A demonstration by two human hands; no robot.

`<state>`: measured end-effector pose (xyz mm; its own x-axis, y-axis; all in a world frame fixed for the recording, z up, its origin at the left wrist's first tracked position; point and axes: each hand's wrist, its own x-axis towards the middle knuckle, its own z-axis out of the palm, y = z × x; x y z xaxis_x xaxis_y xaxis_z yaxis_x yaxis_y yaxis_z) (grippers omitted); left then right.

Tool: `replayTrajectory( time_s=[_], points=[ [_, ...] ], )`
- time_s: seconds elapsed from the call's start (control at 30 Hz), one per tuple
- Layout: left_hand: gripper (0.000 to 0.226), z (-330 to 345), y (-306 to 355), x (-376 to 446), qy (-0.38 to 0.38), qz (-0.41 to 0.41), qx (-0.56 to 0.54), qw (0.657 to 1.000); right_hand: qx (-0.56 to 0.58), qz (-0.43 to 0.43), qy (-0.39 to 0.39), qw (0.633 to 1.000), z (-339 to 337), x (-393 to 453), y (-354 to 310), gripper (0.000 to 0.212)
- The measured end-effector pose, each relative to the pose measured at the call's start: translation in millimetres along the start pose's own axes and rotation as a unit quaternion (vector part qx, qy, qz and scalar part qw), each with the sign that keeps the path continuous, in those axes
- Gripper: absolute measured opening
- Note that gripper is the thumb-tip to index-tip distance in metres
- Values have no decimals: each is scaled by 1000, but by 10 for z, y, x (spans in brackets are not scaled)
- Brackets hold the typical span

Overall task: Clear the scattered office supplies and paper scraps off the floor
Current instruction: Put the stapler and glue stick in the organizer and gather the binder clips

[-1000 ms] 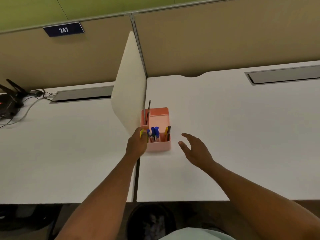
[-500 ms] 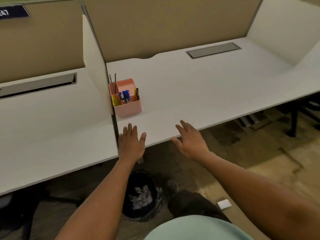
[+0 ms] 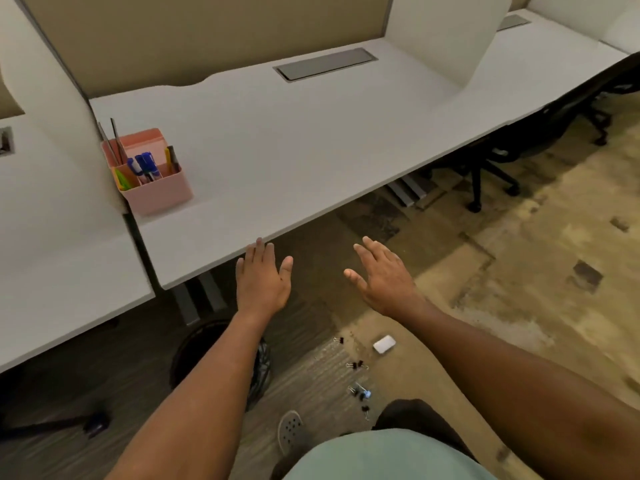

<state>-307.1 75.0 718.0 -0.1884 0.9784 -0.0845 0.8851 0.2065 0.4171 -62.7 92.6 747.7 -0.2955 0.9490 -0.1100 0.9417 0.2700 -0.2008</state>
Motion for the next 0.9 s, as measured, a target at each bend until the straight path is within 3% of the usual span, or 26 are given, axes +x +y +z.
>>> replayTrajectory(
  time_s=[0.2,0.4,0.67,0.9],
  points=[
    [64,600,380,-152,-25,9,-13,1000,8,39,-38,998,238,-253,633,75],
    [59,1564,583,-290,-49,-22,-20,998,2,48,-95,994,1033,-202,1420,77],
    [51,3438,572,-466,-124,-151,-56,979,16,24,-205,978,2662,-111,2513,72],
    [43,5289,193,-788,-205,-174,-82,960,74,36,-298,951,4575,-320,3088,53]
  ],
)
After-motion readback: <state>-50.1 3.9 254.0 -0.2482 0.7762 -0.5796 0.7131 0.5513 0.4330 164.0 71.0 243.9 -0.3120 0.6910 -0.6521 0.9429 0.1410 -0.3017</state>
